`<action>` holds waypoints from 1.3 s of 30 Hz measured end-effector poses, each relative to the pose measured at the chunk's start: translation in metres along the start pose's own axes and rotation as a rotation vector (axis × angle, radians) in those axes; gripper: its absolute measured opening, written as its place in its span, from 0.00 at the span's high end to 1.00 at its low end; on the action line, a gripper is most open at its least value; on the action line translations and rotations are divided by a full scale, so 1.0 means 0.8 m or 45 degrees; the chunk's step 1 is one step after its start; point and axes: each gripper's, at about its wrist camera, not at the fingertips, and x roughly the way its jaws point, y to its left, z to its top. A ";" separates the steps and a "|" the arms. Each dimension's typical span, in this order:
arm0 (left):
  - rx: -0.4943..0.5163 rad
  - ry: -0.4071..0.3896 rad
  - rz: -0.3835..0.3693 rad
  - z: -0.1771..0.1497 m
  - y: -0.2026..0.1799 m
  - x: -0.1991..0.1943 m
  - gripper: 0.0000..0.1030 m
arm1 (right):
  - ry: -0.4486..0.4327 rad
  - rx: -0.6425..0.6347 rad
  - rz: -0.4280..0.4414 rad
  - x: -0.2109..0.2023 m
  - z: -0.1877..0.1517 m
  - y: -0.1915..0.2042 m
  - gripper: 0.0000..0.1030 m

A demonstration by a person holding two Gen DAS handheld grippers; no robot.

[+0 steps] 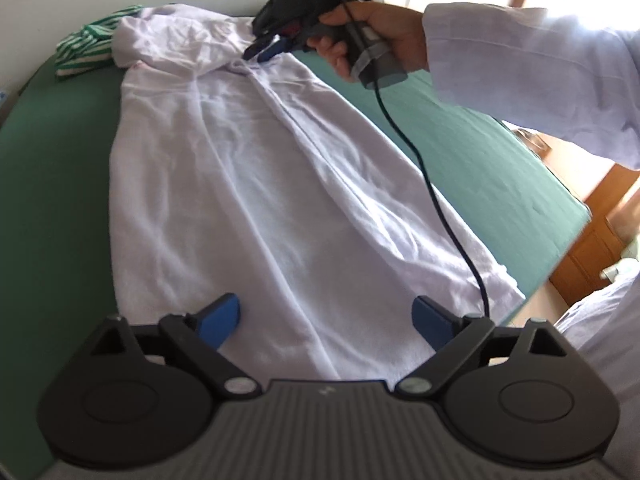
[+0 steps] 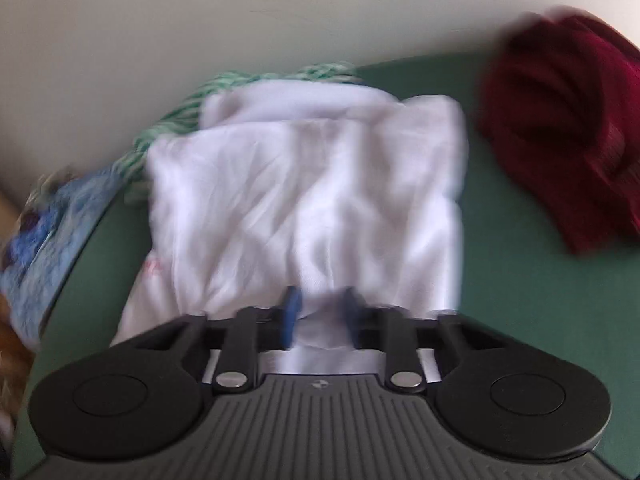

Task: Fold clothes

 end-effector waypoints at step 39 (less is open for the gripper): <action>0.190 0.028 -0.265 -0.080 -0.039 -0.042 0.04 | 0.040 0.032 0.145 -0.250 -0.344 0.057 0.68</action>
